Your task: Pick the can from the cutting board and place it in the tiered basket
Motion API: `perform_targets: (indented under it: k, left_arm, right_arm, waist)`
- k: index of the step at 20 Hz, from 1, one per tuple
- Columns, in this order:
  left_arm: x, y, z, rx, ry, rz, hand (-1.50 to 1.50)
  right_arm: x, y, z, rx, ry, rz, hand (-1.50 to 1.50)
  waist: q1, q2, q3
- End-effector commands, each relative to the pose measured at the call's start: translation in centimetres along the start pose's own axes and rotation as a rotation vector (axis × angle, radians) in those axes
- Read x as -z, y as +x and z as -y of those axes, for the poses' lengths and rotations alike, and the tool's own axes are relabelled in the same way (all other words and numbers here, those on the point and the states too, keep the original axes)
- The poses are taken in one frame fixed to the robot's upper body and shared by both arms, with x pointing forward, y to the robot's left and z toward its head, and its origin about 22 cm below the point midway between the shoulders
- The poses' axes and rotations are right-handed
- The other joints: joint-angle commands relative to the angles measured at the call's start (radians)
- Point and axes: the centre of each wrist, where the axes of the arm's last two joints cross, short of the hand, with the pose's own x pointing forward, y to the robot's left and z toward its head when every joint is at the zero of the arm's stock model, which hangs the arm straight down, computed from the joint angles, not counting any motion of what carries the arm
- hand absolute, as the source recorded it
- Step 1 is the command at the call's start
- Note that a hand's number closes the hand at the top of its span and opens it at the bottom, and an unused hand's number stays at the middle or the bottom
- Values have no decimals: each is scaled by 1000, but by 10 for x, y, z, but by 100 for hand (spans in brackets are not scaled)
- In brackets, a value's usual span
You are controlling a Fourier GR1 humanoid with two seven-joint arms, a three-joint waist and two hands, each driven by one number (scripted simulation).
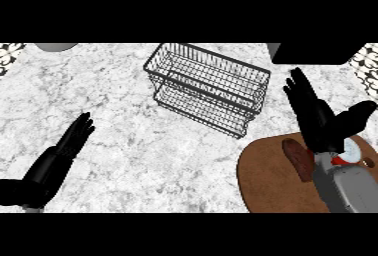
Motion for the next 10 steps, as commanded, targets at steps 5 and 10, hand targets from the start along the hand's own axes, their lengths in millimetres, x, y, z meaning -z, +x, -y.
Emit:
perform_targets:
  k: [5,10]
  left_arm:
    - [-27,-52,2,19,313,-235,0]
    - [-44,-70,14,-30,392,-327,0]
  right_arm:
    - [-16,90,117,-327,-365,340,150]
    - [-53,53,192,-144,-1037,155,-150]
  waist:
    - [-55,11,17]
    - [-94,10,19]
